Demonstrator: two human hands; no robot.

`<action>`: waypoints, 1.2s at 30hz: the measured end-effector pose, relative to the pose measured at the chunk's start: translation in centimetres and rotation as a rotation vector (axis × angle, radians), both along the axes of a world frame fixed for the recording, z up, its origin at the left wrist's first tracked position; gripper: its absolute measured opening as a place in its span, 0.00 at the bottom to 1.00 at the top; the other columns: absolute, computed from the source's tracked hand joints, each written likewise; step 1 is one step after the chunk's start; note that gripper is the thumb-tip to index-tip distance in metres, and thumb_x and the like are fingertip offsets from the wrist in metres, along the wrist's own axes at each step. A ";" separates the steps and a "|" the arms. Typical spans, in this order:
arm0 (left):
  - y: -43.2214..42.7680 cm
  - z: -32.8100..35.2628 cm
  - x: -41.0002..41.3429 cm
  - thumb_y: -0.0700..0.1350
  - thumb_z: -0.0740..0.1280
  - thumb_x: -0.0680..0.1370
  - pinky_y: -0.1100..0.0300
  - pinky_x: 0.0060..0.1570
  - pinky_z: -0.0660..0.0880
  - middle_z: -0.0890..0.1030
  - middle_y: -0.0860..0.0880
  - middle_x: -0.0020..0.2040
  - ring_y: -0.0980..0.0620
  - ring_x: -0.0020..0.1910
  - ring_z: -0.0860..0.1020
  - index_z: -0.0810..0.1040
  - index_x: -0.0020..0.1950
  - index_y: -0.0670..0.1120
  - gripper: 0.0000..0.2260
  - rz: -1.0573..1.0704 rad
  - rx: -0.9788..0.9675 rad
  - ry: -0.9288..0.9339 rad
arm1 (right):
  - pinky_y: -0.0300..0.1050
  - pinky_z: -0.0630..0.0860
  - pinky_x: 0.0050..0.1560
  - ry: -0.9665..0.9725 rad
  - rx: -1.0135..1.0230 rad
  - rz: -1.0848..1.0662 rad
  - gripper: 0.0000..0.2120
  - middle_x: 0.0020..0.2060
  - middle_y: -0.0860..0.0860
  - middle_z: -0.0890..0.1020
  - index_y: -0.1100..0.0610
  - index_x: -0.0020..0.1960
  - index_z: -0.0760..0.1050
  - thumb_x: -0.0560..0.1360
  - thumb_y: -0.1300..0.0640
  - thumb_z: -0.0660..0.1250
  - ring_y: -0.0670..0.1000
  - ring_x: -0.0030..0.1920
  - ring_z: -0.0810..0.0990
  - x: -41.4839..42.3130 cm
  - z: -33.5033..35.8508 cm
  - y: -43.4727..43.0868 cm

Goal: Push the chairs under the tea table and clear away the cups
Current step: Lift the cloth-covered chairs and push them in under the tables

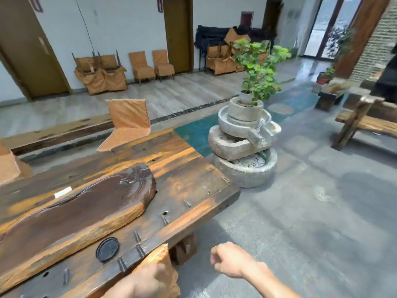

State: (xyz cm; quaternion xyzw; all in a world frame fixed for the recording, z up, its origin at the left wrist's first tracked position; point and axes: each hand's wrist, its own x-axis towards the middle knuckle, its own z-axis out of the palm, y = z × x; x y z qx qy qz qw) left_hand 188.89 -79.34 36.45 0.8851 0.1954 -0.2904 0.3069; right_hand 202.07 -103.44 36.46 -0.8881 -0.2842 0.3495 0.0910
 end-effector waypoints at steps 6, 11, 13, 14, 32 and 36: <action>-8.5 2.1 15.1 0.49 0.65 0.76 0.57 0.56 0.77 0.83 0.47 0.60 0.46 0.59 0.80 0.79 0.59 0.52 0.13 0.080 0.205 -0.107 | 0.45 0.77 0.57 -0.097 0.089 -0.151 0.13 0.55 0.51 0.85 0.49 0.55 0.79 0.74 0.57 0.62 0.56 0.58 0.82 14.0 0.6 -7.9; -15.9 3.3 26.4 0.52 0.65 0.74 0.51 0.59 0.77 0.83 0.48 0.59 0.44 0.59 0.80 0.78 0.60 0.55 0.15 0.155 0.221 -0.220 | 0.47 0.78 0.56 -0.165 0.159 -0.200 0.15 0.53 0.51 0.85 0.47 0.58 0.77 0.73 0.56 0.61 0.57 0.57 0.82 24.6 1.9 -13.2; -18.1 3.7 30.1 0.52 0.65 0.74 0.52 0.58 0.77 0.84 0.51 0.57 0.46 0.59 0.80 0.78 0.60 0.55 0.15 0.204 0.208 -0.276 | 0.47 0.77 0.55 -0.190 0.160 -0.216 0.16 0.52 0.48 0.85 0.45 0.59 0.76 0.73 0.55 0.62 0.56 0.57 0.81 28.5 2.3 -15.2; -19.0 4.0 31.4 0.52 0.65 0.74 0.52 0.57 0.77 0.84 0.51 0.56 0.46 0.58 0.80 0.77 0.60 0.54 0.15 0.227 0.204 -0.304 | 0.47 0.77 0.54 -0.203 0.158 -0.228 0.15 0.50 0.47 0.84 0.45 0.59 0.75 0.73 0.54 0.62 0.55 0.57 0.81 30.1 2.4 -16.0; -5.1 3.9 60.0 0.49 0.71 0.75 0.51 0.63 0.73 0.77 0.43 0.69 0.43 0.67 0.76 0.69 0.73 0.48 0.28 0.844 0.213 -0.463 | 0.46 0.73 0.63 -0.240 0.249 0.187 0.19 0.61 0.44 0.77 0.44 0.67 0.69 0.77 0.47 0.64 0.46 0.62 0.77 63.2 3.8 -9.8; -2.0 5.9 64.2 0.49 0.70 0.73 0.49 0.61 0.74 0.76 0.41 0.68 0.40 0.64 0.76 0.66 0.75 0.48 0.31 0.914 0.236 -0.442 | 0.47 0.71 0.65 -0.296 0.207 0.286 0.23 0.64 0.48 0.75 0.47 0.70 0.67 0.76 0.48 0.65 0.50 0.67 0.75 70.6 4.7 -5.3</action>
